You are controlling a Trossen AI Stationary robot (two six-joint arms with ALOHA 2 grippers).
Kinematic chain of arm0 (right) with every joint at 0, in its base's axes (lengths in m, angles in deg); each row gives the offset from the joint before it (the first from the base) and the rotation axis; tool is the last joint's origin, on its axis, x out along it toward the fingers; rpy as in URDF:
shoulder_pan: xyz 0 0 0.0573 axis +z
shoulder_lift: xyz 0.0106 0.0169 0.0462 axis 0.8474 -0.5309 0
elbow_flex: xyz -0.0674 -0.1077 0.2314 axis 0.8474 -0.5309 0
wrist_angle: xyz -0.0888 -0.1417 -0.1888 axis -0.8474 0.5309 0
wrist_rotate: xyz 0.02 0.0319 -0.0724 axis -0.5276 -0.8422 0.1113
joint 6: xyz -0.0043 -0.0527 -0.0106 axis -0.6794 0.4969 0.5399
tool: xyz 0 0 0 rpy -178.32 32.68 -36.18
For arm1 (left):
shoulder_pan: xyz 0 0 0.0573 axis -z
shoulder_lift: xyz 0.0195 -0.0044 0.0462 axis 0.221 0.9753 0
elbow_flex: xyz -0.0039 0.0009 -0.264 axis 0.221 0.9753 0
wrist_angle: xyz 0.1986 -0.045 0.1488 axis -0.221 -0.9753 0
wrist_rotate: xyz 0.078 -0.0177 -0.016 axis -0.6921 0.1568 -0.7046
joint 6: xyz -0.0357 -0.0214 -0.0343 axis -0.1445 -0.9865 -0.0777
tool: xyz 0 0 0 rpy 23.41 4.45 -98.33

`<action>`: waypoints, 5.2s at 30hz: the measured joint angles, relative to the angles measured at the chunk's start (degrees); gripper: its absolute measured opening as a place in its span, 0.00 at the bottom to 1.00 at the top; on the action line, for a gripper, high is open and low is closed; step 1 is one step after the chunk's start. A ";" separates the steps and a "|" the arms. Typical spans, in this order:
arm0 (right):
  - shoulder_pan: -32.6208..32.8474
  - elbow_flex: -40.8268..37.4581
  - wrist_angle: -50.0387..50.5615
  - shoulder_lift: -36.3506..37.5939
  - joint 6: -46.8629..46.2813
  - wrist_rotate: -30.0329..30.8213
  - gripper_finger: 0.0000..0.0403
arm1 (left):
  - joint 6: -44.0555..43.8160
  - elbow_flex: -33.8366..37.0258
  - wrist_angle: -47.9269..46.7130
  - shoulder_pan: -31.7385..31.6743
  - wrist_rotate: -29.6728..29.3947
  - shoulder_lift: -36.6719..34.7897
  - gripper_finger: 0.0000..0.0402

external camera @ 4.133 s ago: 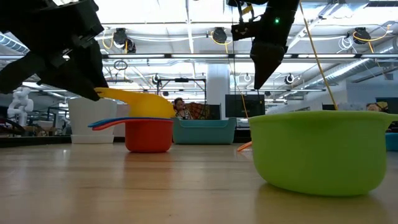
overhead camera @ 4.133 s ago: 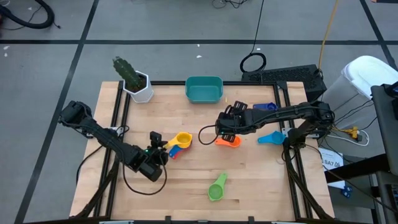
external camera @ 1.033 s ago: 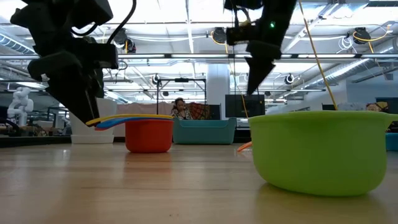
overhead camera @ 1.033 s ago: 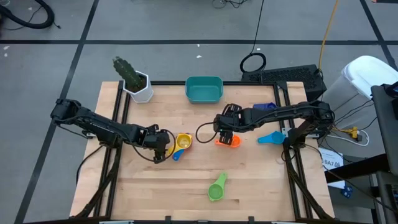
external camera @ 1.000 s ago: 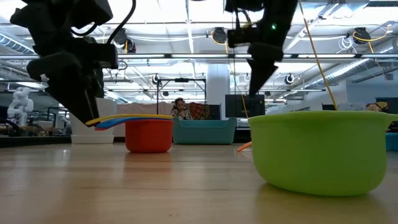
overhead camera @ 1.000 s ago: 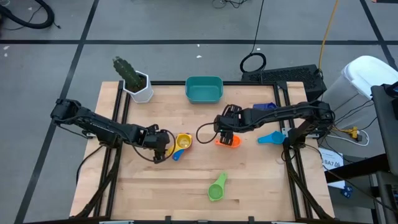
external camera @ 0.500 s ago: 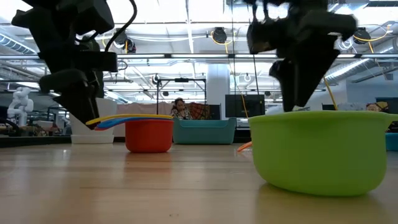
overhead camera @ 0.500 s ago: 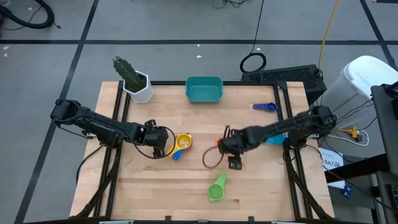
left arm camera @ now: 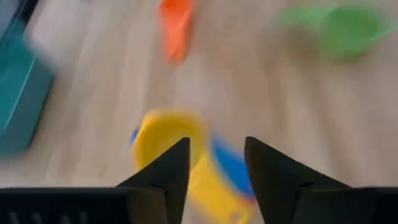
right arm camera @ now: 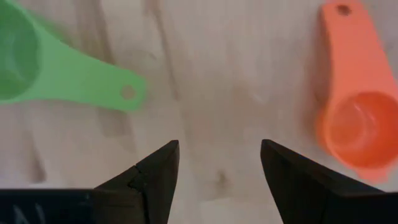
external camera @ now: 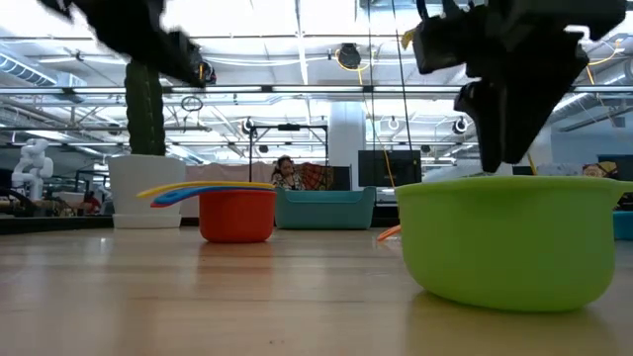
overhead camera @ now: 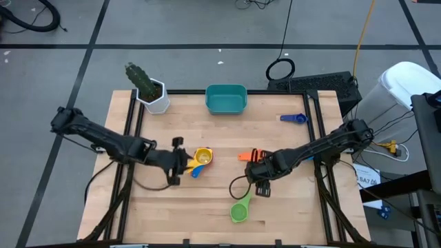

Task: Nest measuring cups in basket
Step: Stack the green measuring cup on the yellow measuring cup

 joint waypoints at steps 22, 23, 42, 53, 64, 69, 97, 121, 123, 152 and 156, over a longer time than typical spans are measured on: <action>-0.35 -2.35 26.33 7.44 -25.64 0.73 0.54 | 14.72 -3.43 29.43 10.71 8.55 21.44 0.24; 0.39 -2.76 25.33 7.78 -27.07 -0.05 0.54 | 15.99 -4.37 28.98 10.89 8.81 22.18 0.24; 15.85 -19.19 -8.37 9.57 -55.10 -13.96 0.54 | 56.65 -27.18 10.01 9.65 7.79 38.25 0.24; 19.38 -19.65 -11.25 9.61 -60.11 -13.55 0.54 | 64.73 -36.89 5.47 8.26 14.15 46.36 0.24; 19.53 -19.65 -15.89 9.60 -60.53 -11.75 0.54 | 67.98 -40.59 4.61 6.48 13.93 52.02 0.24; 19.51 -19.65 -16.36 9.60 -60.96 -10.65 0.54 | 68.08 -40.78 3.87 5.85 15.75 51.91 0.24; 19.51 -19.63 -17.35 9.60 -61.04 -9.62 0.54 | 67.43 -40.71 5.21 5.64 12.34 55.89 0.23; 18.06 -19.63 -17.05 9.60 -52.00 -5.83 0.54 | 29.82 -49.84 -7.74 4.36 -6.62 55.99 0.02; 17.44 -19.63 -16.76 9.60 -50.82 -5.84 0.54 | 27.96 -53.08 -9.17 4.35 -6.97 55.99 0.02; 15.71 -11.41 -26.80 9.61 6.76 21.35 0.51 | 9.83 -67.16 -36.12 -6.27 9.69 55.97 0.02; 15.71 -8.10 -27.44 9.62 15.88 25.42 0.50 | 10.32 -67.18 -34.87 -5.93 12.64 55.97 0.02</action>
